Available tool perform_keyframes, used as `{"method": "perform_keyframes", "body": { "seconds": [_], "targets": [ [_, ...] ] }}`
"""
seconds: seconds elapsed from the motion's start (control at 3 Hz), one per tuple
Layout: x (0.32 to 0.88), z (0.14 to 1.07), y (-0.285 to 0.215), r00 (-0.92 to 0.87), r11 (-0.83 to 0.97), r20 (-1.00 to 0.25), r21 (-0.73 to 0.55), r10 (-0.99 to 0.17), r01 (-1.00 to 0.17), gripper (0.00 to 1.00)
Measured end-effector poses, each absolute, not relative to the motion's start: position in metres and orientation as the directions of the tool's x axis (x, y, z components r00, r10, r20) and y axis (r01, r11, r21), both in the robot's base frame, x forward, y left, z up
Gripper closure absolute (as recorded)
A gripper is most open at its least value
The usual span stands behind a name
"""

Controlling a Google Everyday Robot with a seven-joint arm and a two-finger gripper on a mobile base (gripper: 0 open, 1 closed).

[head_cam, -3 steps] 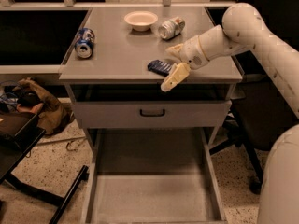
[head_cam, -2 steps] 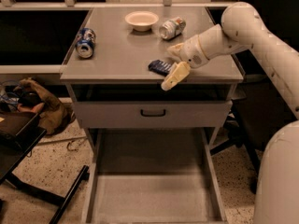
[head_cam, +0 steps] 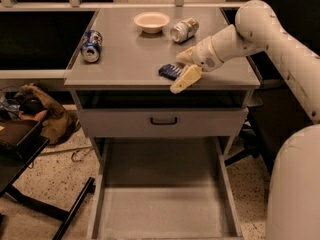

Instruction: Place rxbar blueberry into middle drawer

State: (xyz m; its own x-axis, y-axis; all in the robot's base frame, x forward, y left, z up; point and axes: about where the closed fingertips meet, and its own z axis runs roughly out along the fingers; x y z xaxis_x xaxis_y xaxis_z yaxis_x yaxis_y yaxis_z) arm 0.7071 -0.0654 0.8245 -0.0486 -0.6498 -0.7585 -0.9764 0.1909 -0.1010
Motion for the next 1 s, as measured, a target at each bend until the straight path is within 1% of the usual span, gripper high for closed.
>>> {"method": "perform_keyframes", "body": {
  "seconds": [0.67,1.0],
  "targets": [
    [0.707,0.824,-0.065,-0.049,0.191,-0.759,-0.101,-0.650,-0.976,0.65],
    [0.693,0.832,-0.062,-0.038,0.177,-0.755,-0.105,-0.654,-0.979,0.88]
  ]
}}
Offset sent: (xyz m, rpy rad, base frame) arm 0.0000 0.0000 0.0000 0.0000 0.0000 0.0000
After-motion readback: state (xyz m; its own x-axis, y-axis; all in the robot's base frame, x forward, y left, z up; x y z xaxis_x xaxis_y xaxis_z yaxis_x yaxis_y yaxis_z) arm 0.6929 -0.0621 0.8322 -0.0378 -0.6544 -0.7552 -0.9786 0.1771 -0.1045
